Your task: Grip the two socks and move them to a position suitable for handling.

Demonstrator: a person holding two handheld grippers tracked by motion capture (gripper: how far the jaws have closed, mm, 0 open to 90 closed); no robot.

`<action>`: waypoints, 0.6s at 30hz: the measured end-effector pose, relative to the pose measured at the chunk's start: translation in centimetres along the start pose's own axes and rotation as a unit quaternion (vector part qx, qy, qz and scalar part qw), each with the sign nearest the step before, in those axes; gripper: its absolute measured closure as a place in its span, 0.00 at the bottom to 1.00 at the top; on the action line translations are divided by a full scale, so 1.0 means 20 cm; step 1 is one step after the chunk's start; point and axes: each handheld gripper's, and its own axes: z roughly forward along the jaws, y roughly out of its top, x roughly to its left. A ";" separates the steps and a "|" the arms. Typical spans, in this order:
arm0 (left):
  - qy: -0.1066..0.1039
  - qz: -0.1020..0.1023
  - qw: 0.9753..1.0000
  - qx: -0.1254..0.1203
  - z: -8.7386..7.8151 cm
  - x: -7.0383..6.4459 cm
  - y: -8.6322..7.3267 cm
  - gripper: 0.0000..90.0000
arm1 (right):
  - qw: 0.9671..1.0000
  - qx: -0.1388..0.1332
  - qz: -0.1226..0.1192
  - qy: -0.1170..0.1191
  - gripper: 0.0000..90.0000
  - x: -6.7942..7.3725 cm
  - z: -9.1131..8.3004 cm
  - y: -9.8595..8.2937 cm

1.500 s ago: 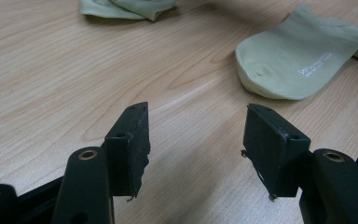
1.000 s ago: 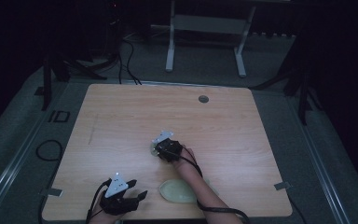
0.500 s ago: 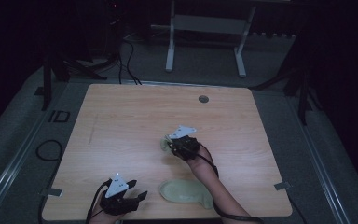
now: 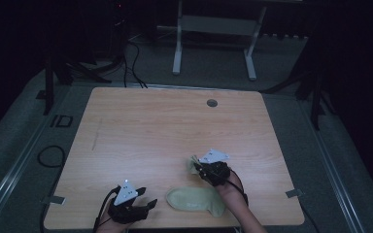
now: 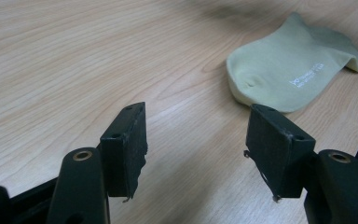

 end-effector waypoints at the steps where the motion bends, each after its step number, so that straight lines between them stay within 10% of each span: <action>1: -0.002 0.000 1.000 0.001 0.01 0.00 0.00 0.43 | 1.000 0.003 0.000 -0.003 0.89 0.00 0.02 -0.02; 11: -0.013 0.004 1.000 -0.001 0.06 -0.01 0.06 0.43 | 1.000 0.021 0.006 -0.007 0.83 0.02 0.13 -0.11; 18: -0.022 0.007 1.000 0.004 0.13 0.01 0.18 0.41 | 0.999 0.003 0.026 0.022 0.57 -0.04 0.01 0.00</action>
